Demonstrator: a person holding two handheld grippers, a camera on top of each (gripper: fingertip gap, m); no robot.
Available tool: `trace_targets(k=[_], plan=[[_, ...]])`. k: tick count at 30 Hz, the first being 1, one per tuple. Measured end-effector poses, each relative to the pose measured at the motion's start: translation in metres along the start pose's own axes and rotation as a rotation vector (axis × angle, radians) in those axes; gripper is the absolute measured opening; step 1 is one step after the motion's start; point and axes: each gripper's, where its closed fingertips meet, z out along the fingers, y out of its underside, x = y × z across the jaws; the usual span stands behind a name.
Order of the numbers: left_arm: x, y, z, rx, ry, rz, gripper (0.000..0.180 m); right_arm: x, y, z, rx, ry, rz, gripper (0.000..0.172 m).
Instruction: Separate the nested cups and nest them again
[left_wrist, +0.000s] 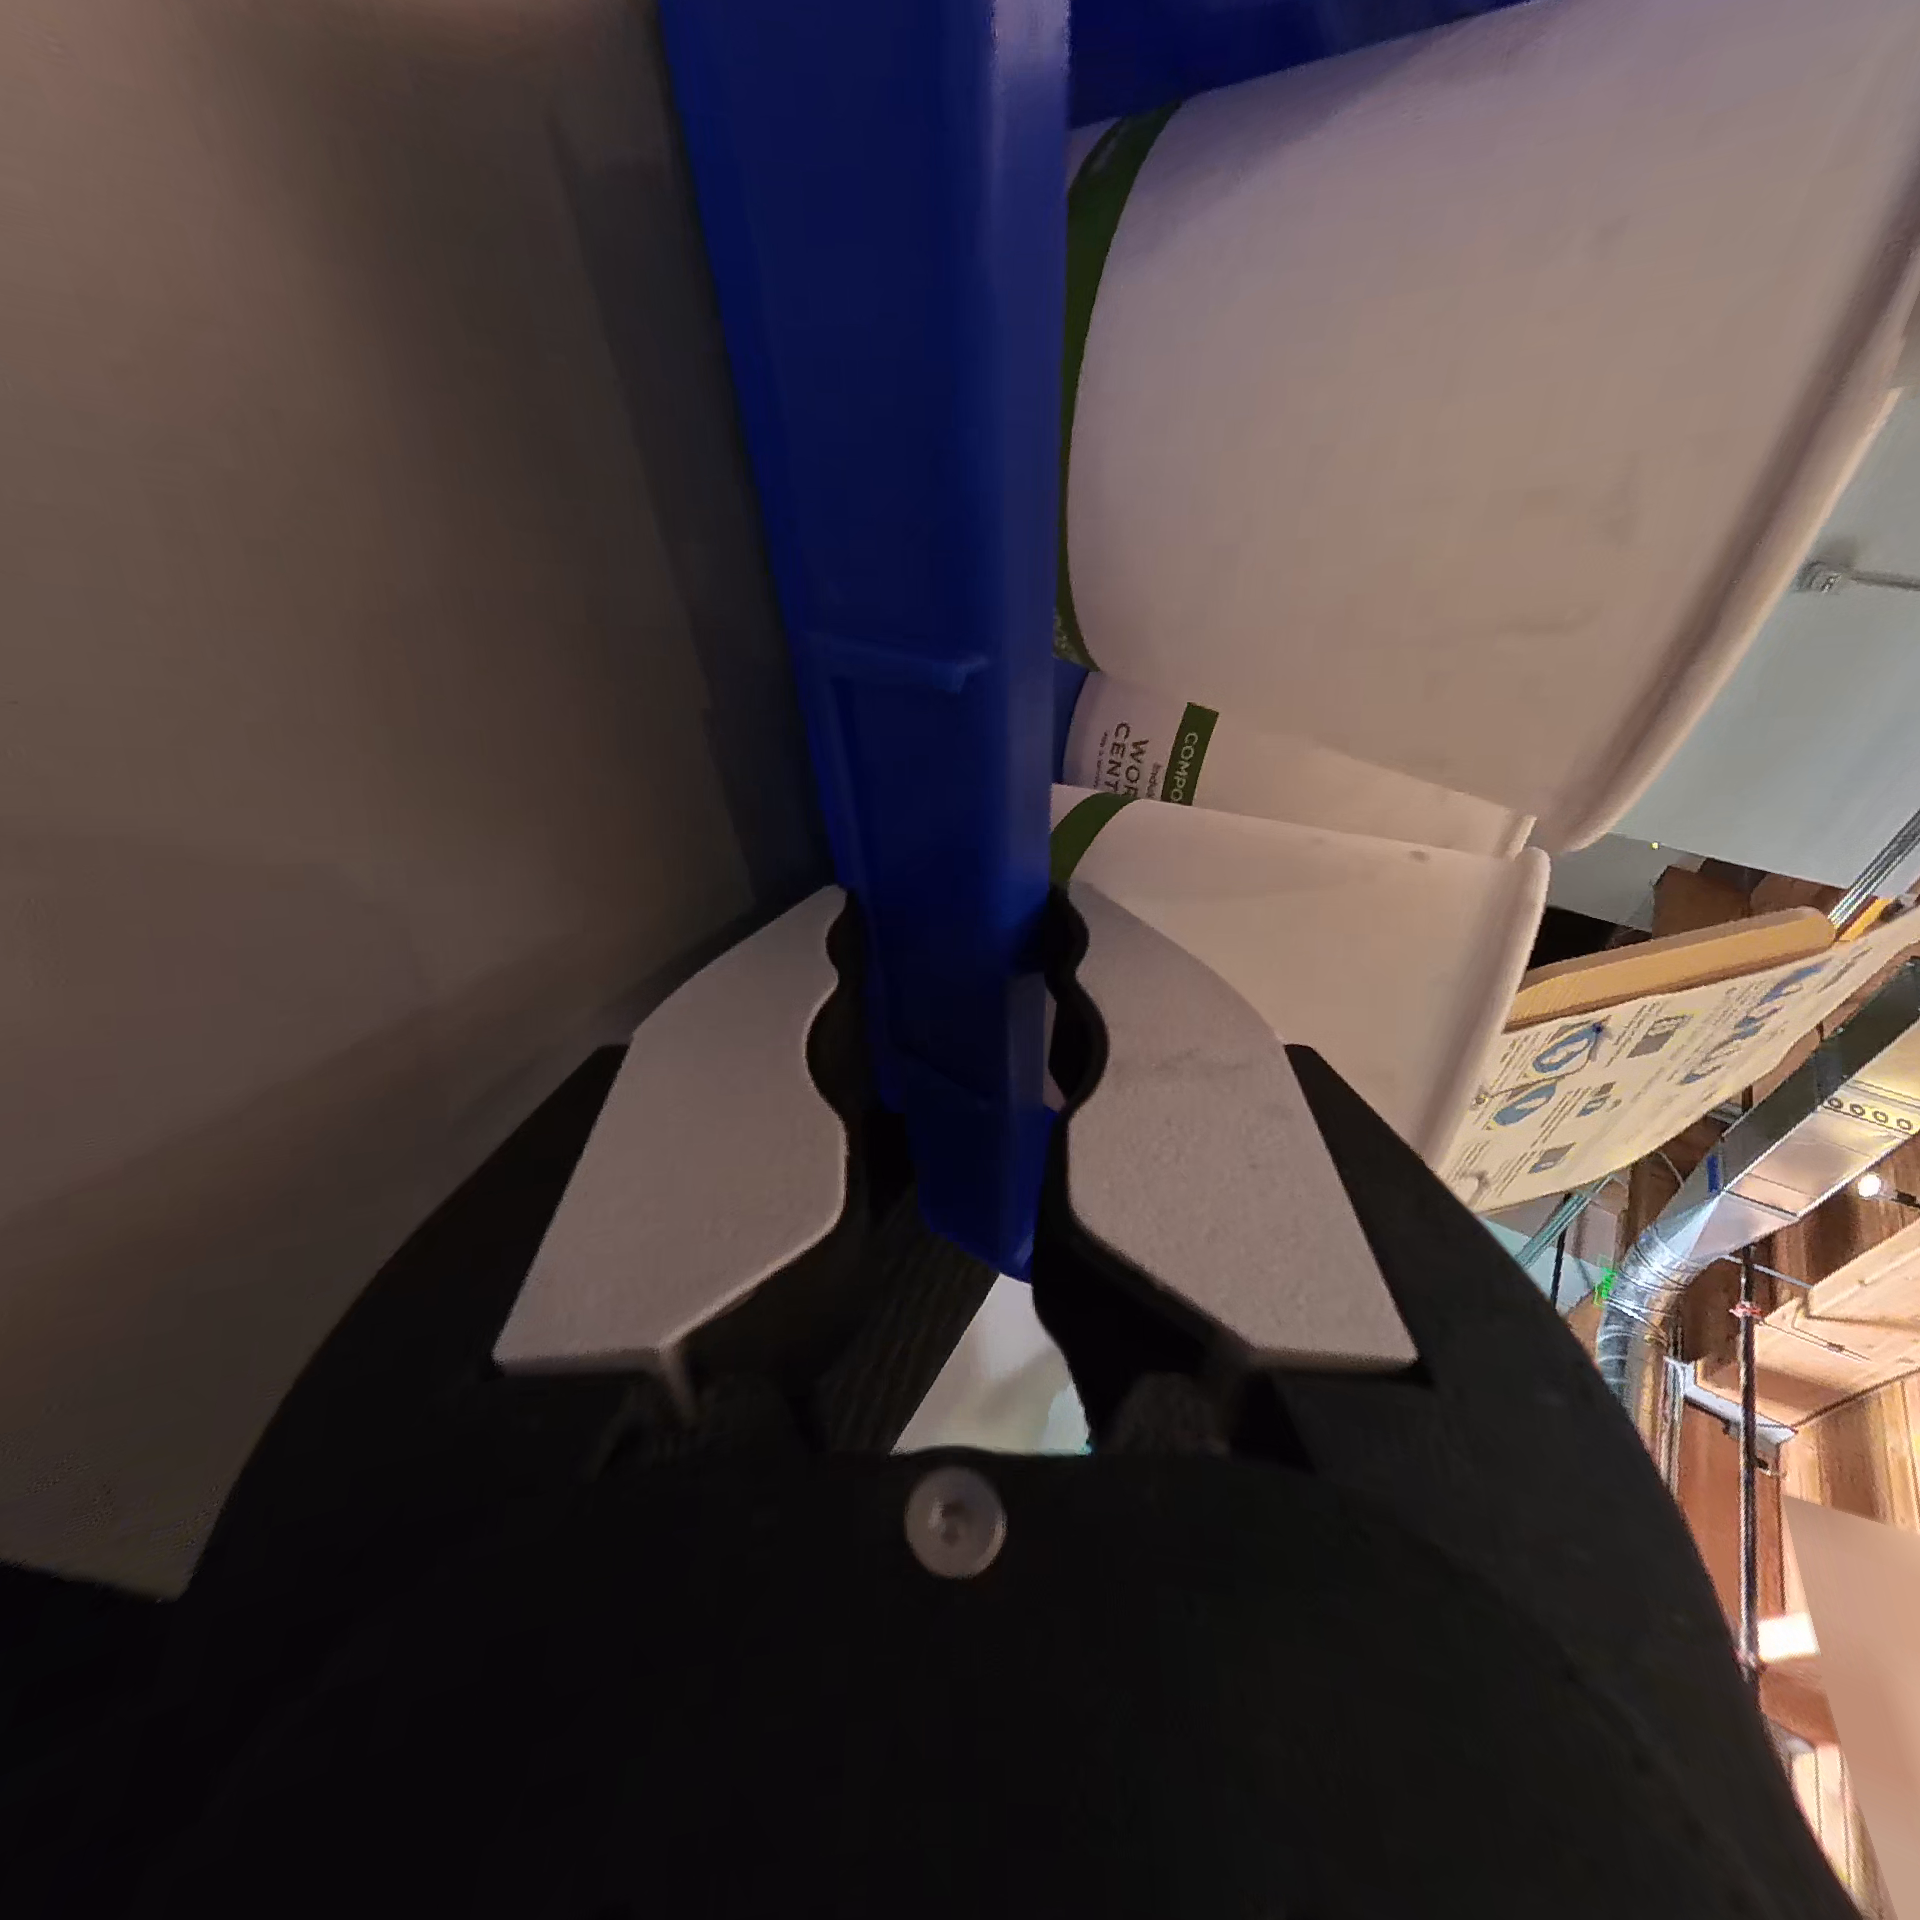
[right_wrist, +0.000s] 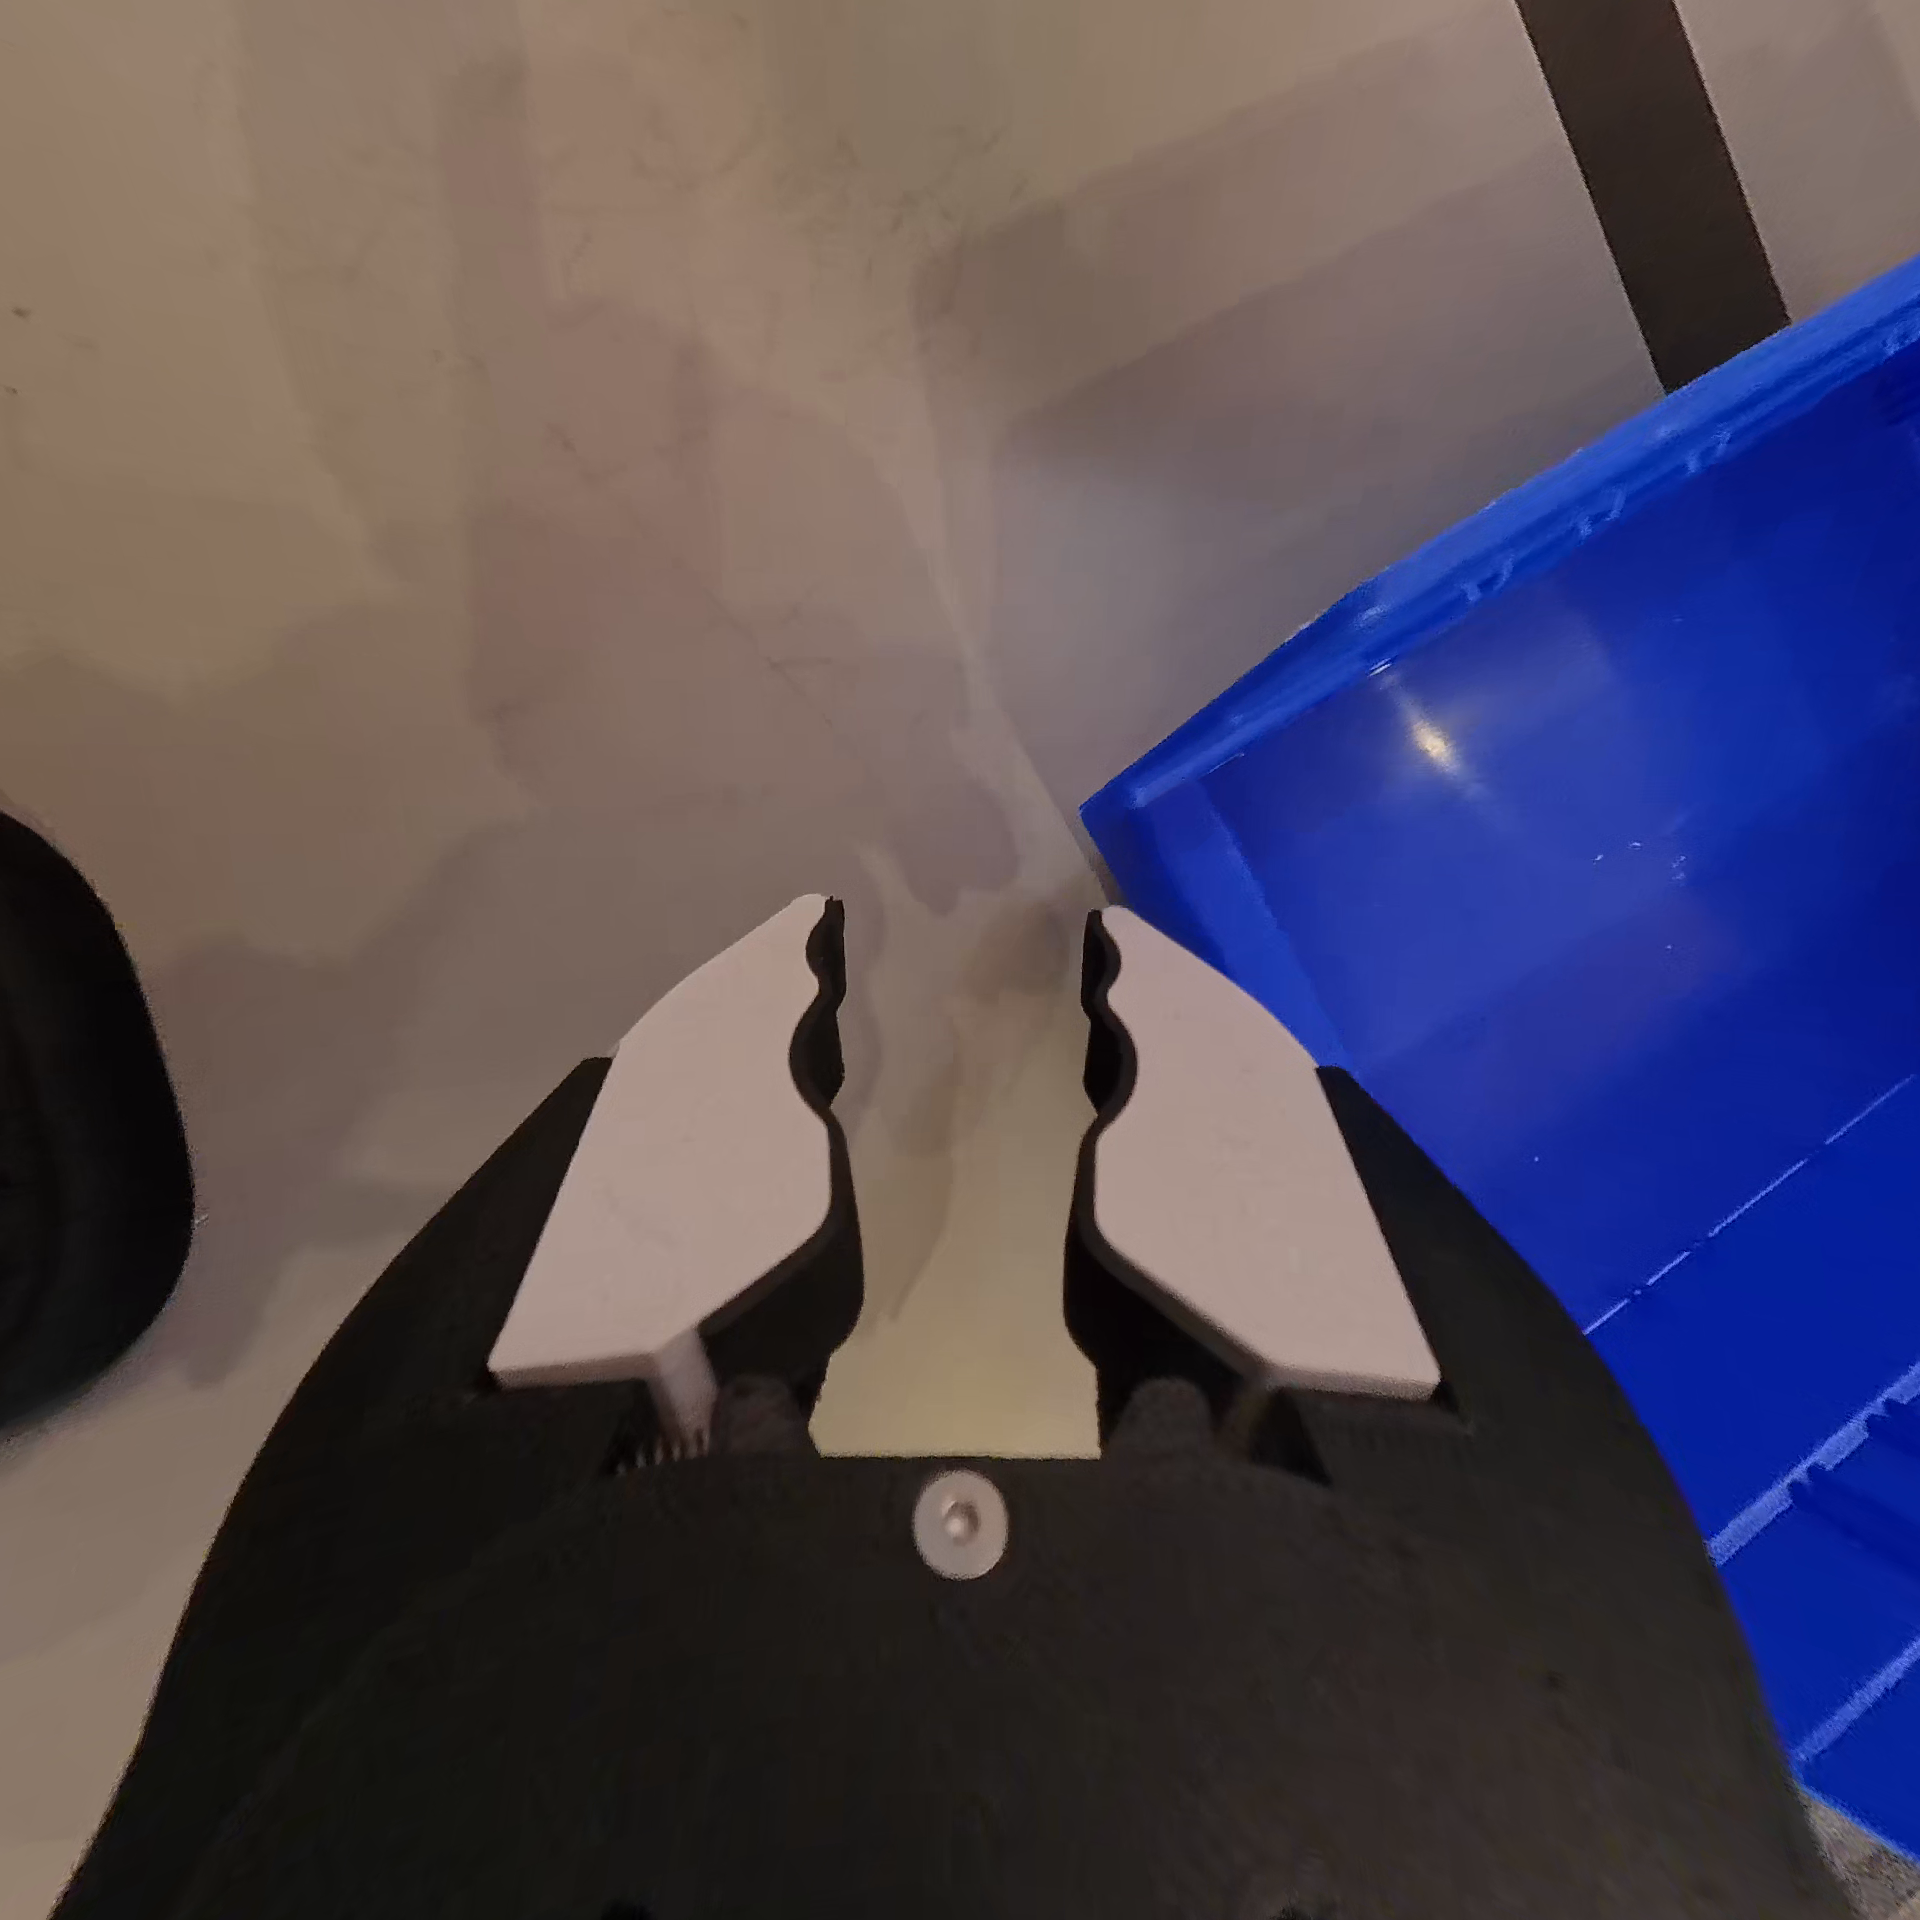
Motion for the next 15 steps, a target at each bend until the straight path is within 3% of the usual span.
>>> trace_targets(k=[15], plan=[[0.053,0.010,0.081,0.008,0.058,0.005,0.032,-0.004,0.011,-0.005,0.010,0.012,0.021,0.042]])
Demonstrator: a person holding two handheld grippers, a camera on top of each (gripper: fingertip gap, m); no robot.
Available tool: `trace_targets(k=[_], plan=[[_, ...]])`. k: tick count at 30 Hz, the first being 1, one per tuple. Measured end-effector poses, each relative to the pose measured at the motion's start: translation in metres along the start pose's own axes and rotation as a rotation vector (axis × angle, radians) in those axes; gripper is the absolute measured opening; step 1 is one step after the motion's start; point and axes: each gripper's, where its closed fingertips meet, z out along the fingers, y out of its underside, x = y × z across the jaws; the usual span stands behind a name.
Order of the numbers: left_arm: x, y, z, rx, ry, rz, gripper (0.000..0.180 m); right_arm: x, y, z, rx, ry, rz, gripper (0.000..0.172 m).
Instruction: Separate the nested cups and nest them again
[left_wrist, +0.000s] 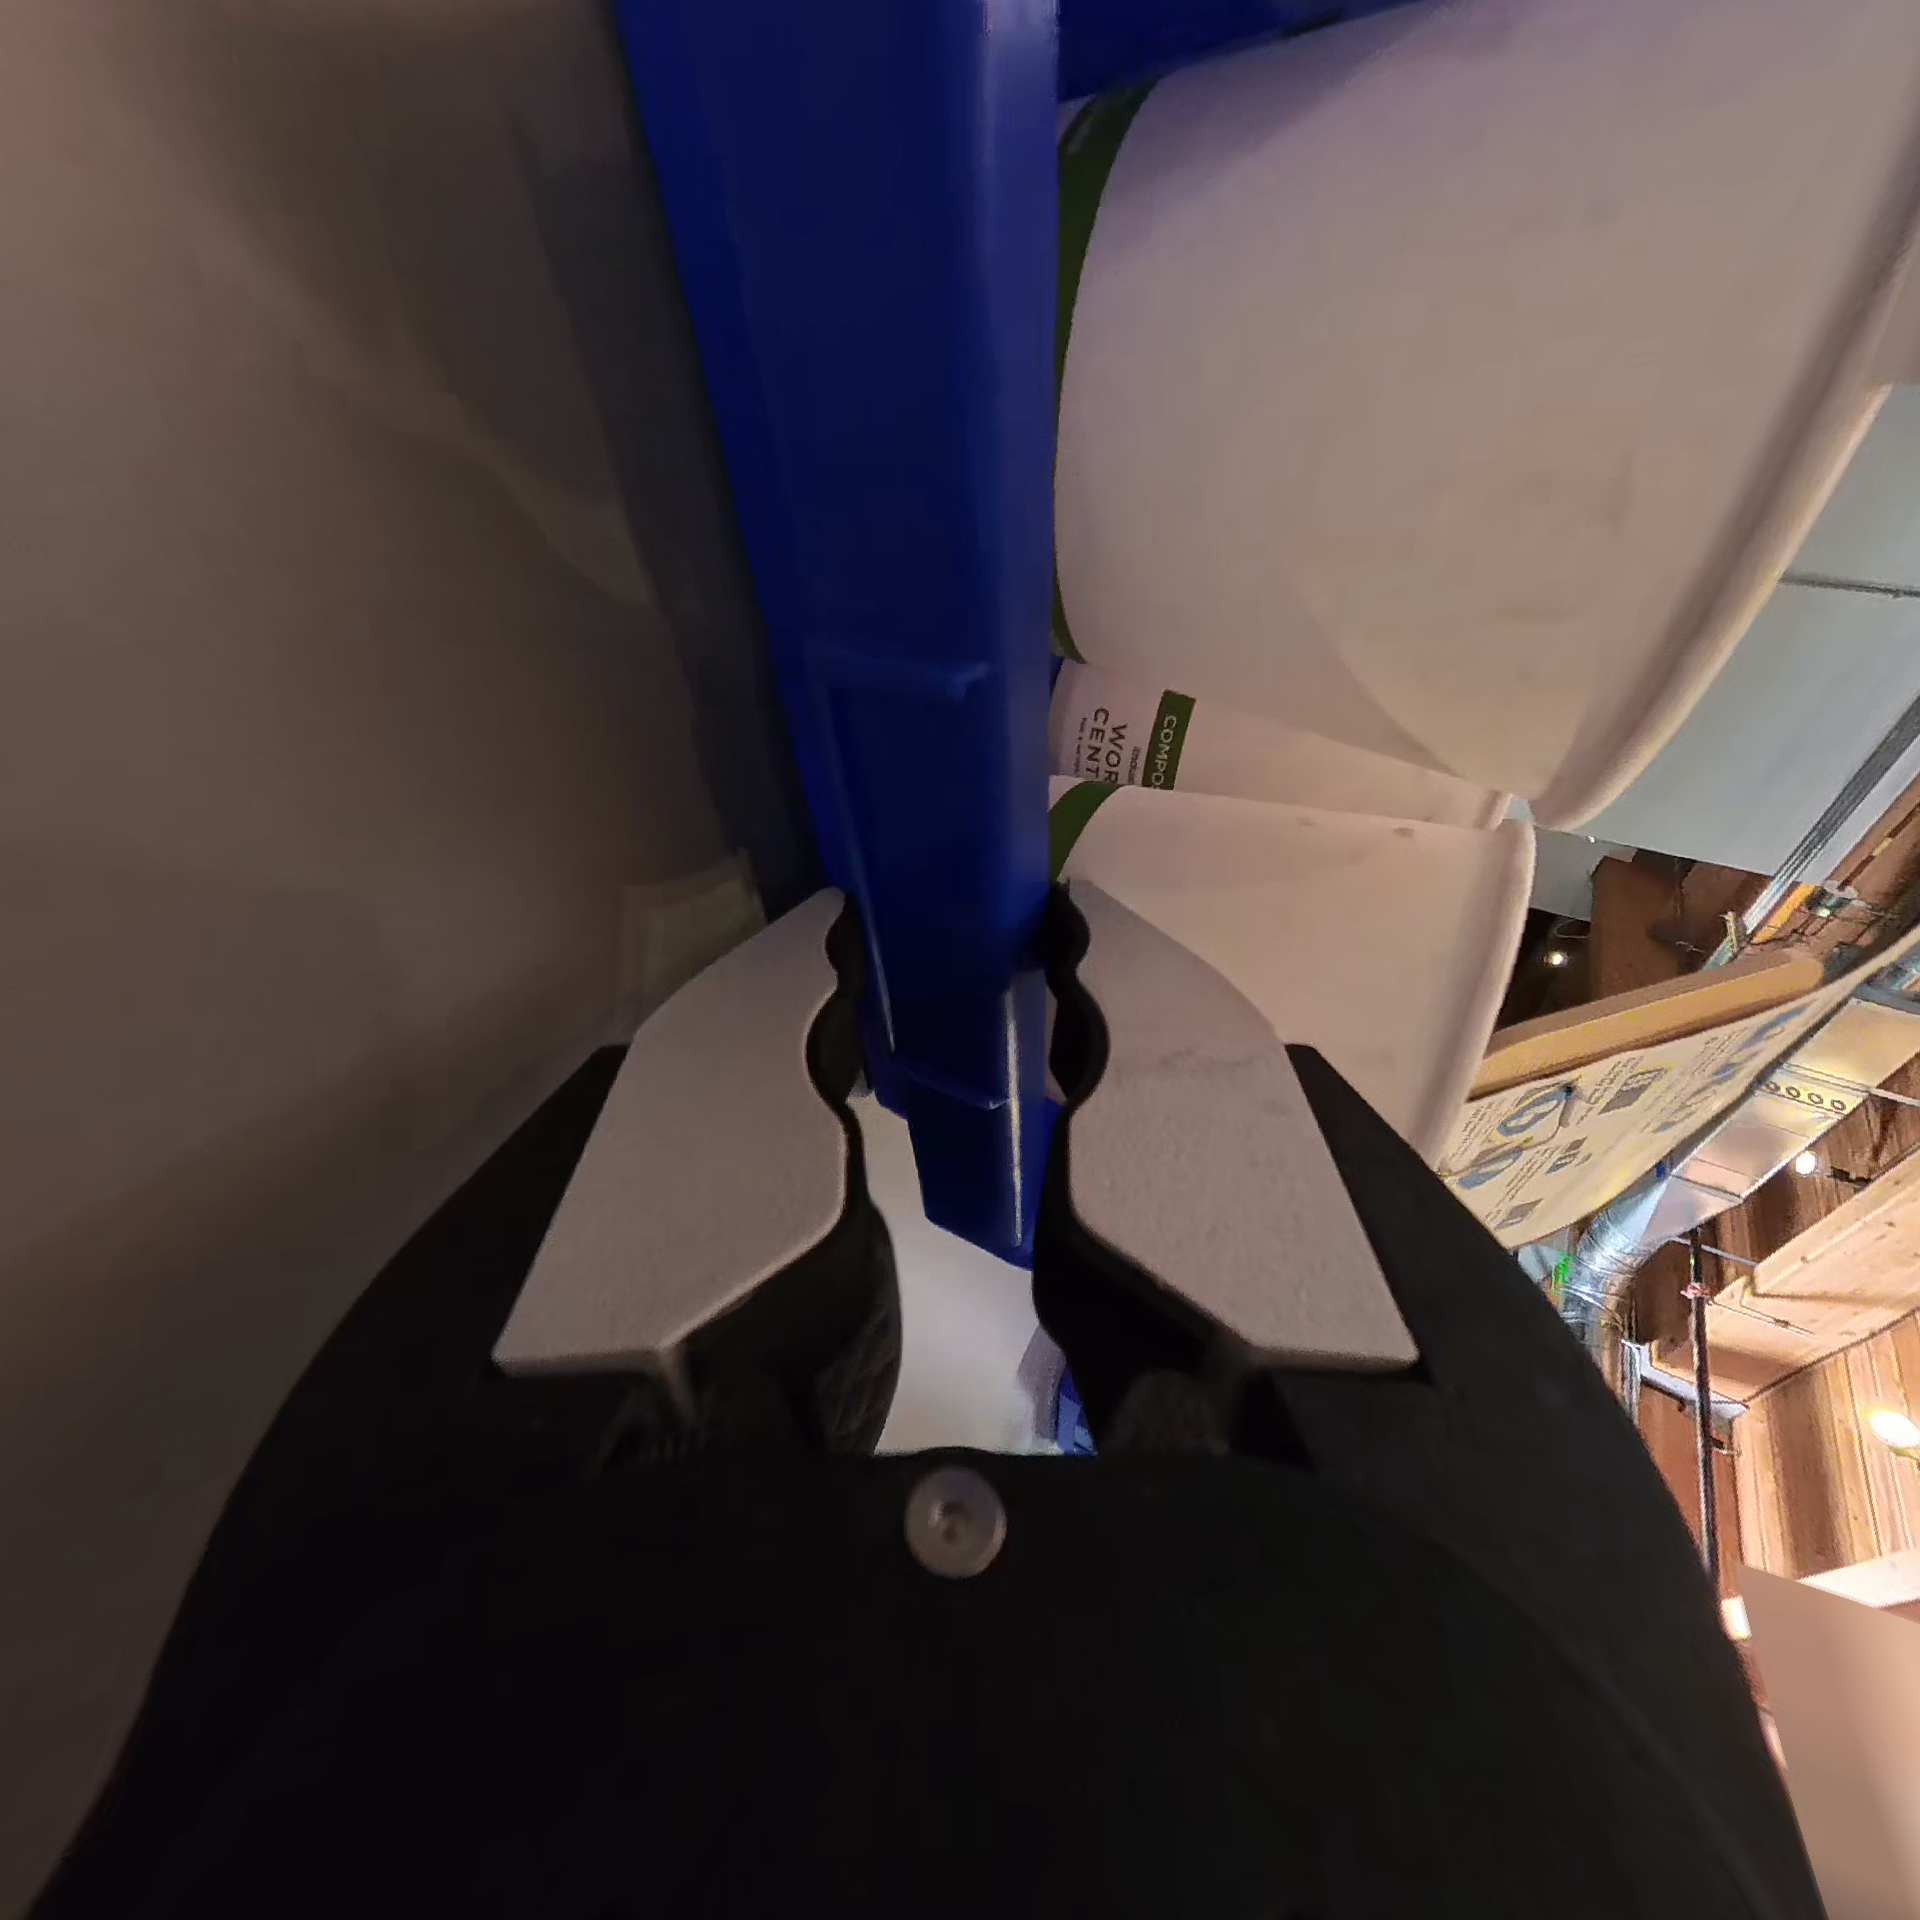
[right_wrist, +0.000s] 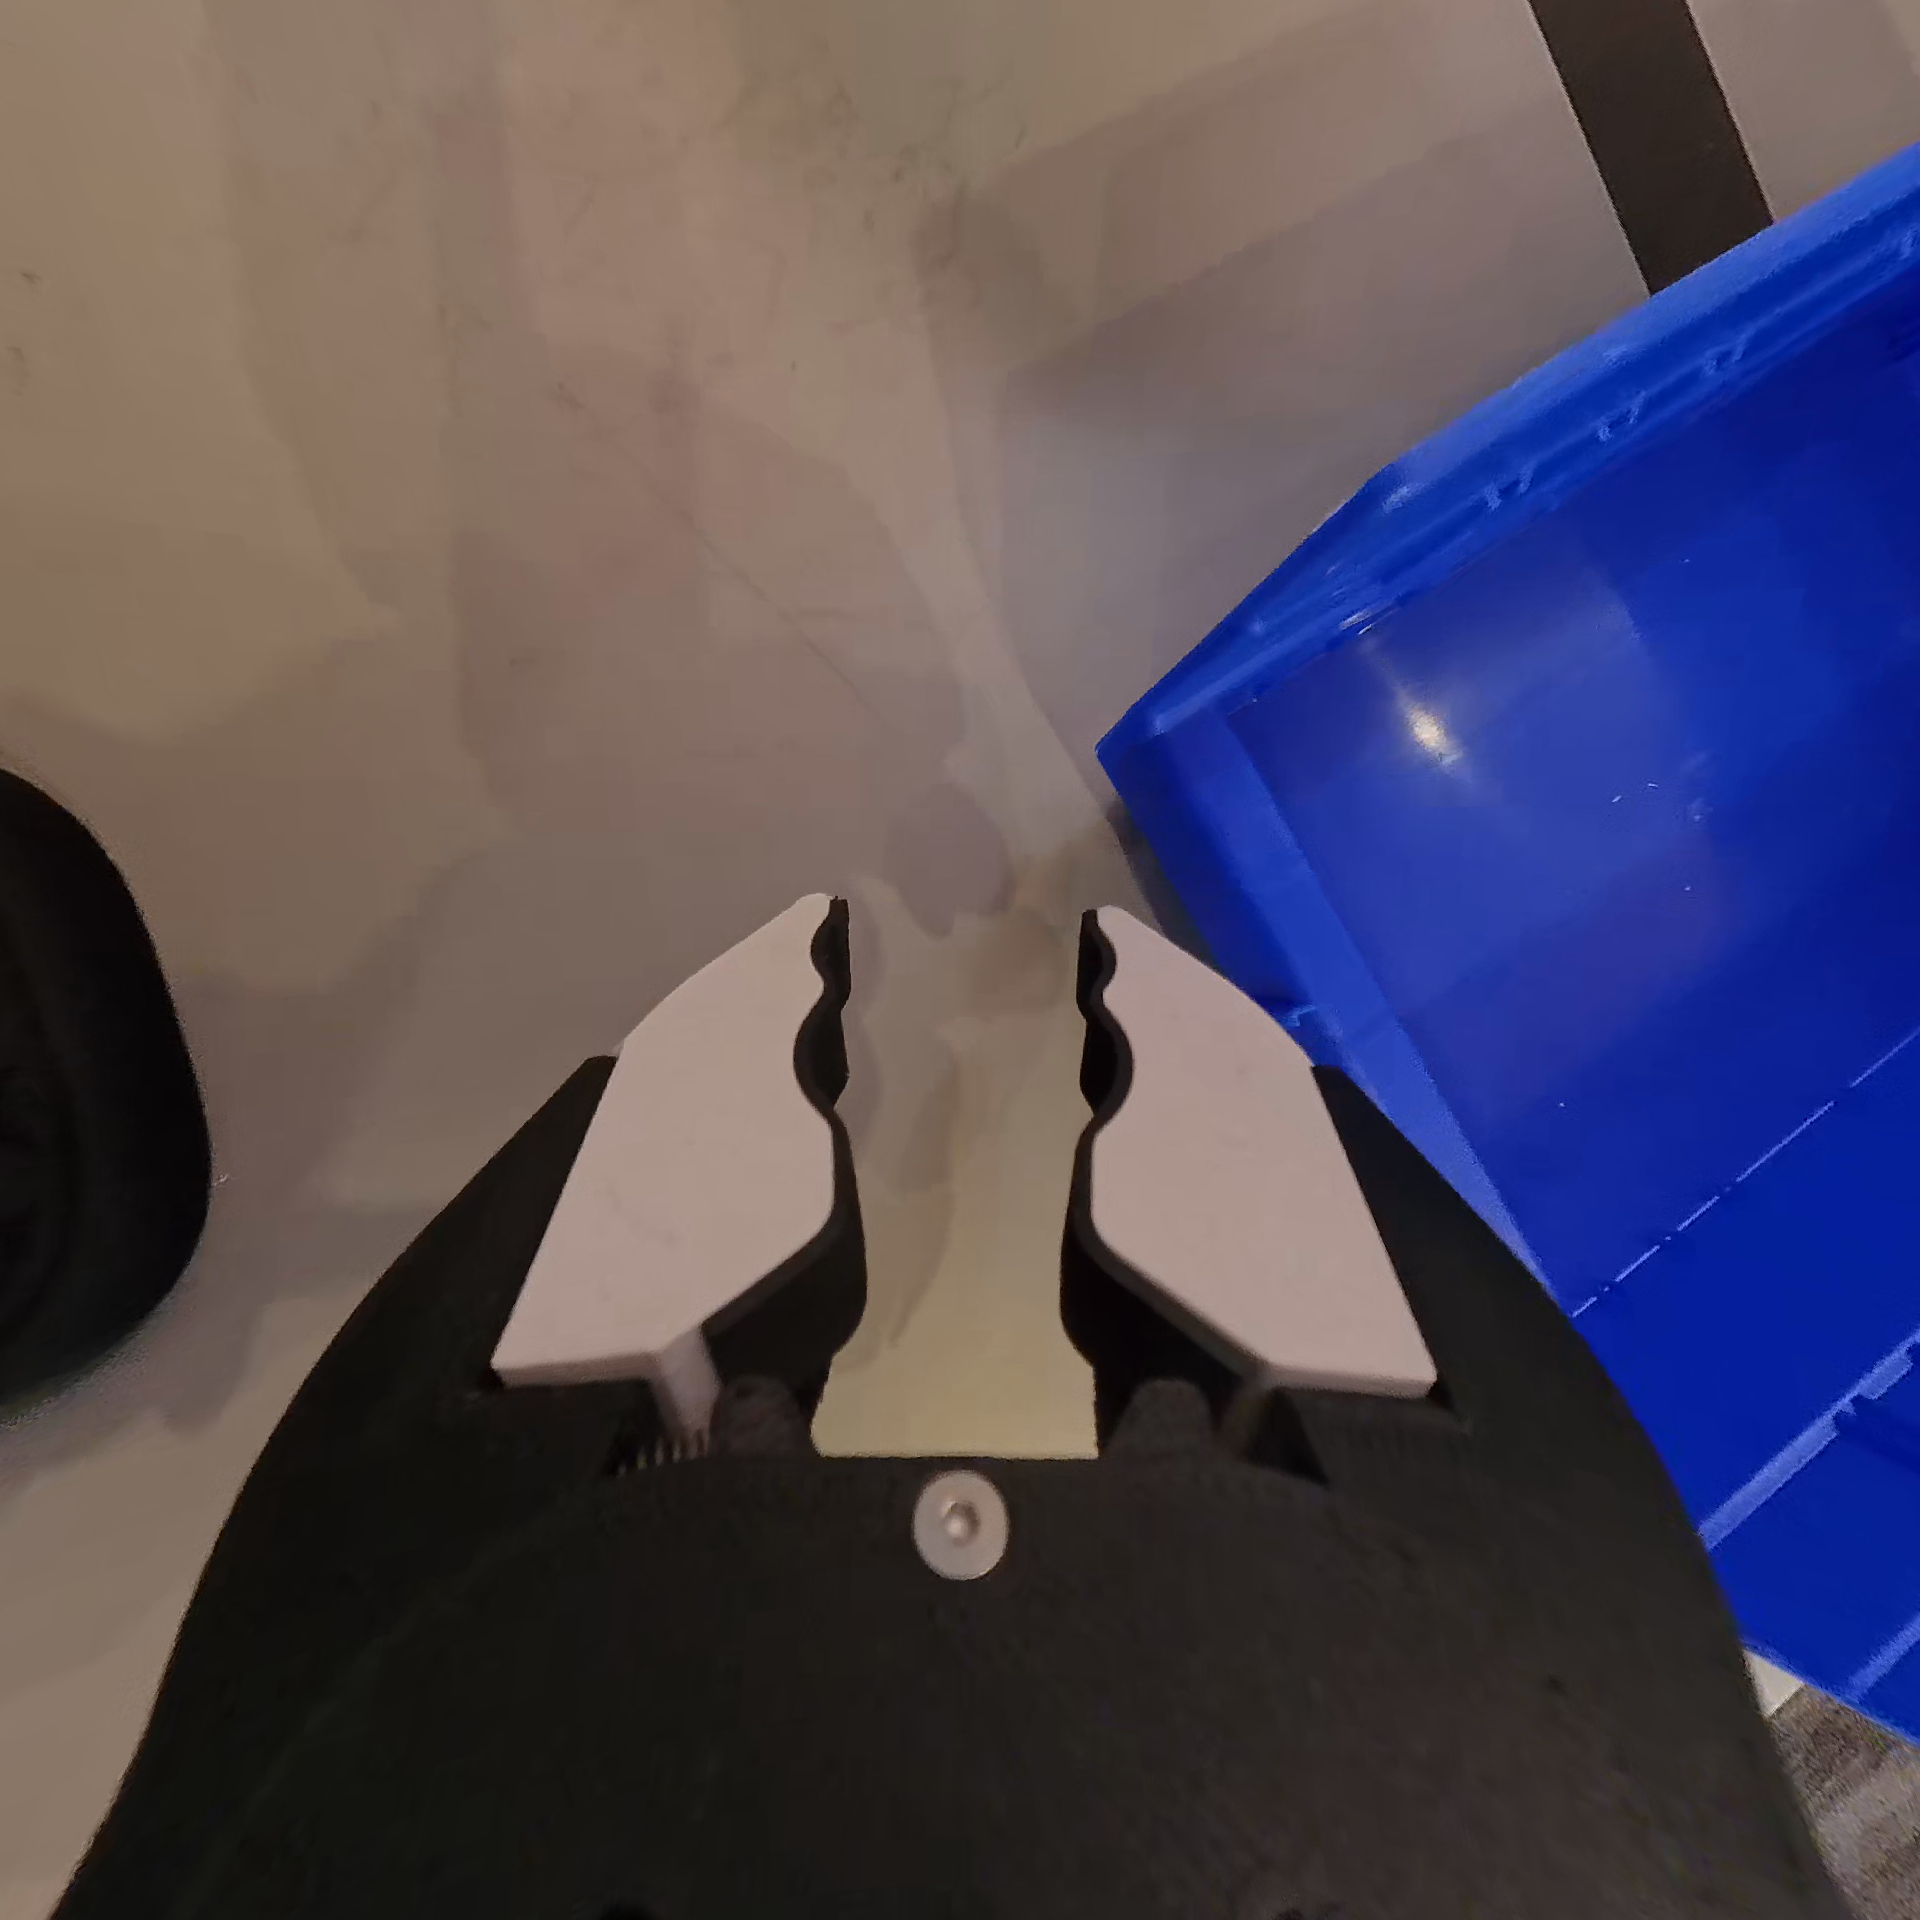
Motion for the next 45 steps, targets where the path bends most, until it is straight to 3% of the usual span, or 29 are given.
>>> trace_targets(k=[19,22,27,33,36,41,45], plan=[[0.069,0.000,0.119,0.038,0.086,0.037,0.032,-0.010,0.008,-0.005,0.003,-0.042,0.001,0.042],[0.071,0.001,0.124,0.022,0.108,0.042,0.035,-0.010,0.008,-0.005,0.003,-0.042,0.003,0.042],[0.058,0.001,0.094,0.018,0.080,0.117,0.062,-0.010,0.012,-0.008,0.002,-0.036,0.018,0.042],[0.028,0.026,0.044,-0.042,-0.103,0.378,0.066,-0.010,0.016,-0.009,-0.003,-0.033,0.040,0.042],[0.037,0.052,0.034,-0.068,-0.143,0.661,0.063,-0.012,0.014,-0.007,-0.008,-0.037,0.038,0.042],[0.072,0.084,0.059,-0.080,-0.218,1.276,0.063,-0.015,0.009,-0.003,-0.005,-0.045,0.025,0.042],[0.088,0.092,0.090,-0.076,-0.216,1.405,0.052,-0.018,0.007,-0.002,-0.007,-0.043,0.015,0.042]])
